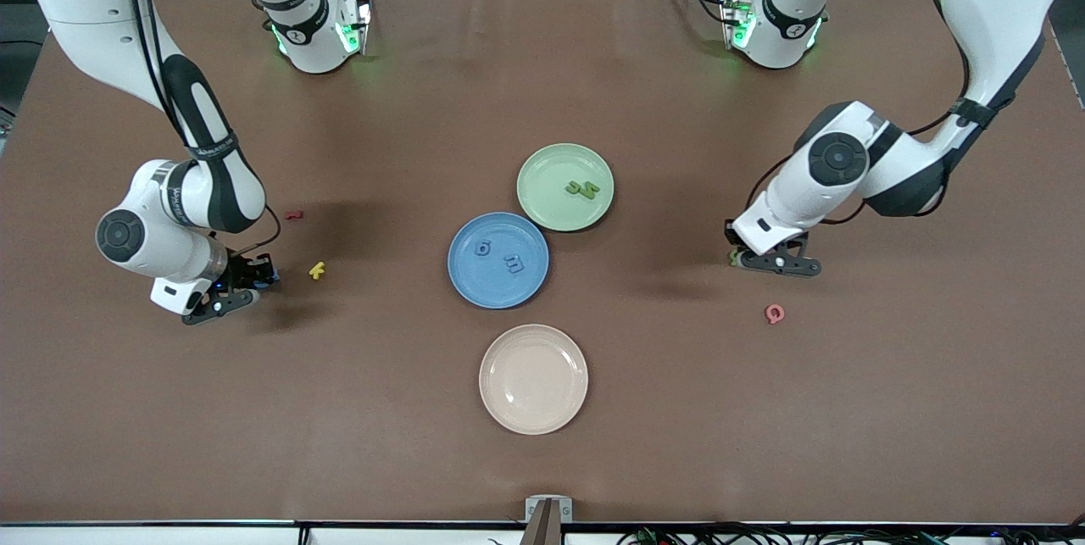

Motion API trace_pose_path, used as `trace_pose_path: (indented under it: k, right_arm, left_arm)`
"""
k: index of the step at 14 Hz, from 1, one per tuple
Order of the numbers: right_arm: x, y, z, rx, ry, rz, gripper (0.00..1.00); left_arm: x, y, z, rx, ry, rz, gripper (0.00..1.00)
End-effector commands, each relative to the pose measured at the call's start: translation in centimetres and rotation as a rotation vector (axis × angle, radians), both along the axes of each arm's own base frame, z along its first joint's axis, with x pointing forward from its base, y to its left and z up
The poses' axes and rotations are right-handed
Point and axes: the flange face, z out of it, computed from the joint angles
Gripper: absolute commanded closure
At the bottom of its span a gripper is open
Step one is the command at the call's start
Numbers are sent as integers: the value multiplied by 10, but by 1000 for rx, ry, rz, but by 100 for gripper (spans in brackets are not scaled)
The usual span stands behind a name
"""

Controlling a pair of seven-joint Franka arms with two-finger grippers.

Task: Sort letters by color into matching plates
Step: 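Carry the G to the blue plate while the left carries B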

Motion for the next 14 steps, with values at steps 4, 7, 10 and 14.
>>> trace_pose_path:
  k: [4,7,10,14]
  right_arm:
    - [-7,41,19,7,54,-76,85]
    - [-3,87,45,-6,83,-135,86]
    - [12,144,77,-24,94,-188,86]
    - [-1,258,95,-61,55,-334,86]
  left_arm:
    - [-31,-108,10,-33,1,136,99]
    - [-56,-146,2,-38,25,199,99]
    - [-81,-178,-5,-35,37,251,99]
    - [-105,-222,-17,-30,45,345,99]
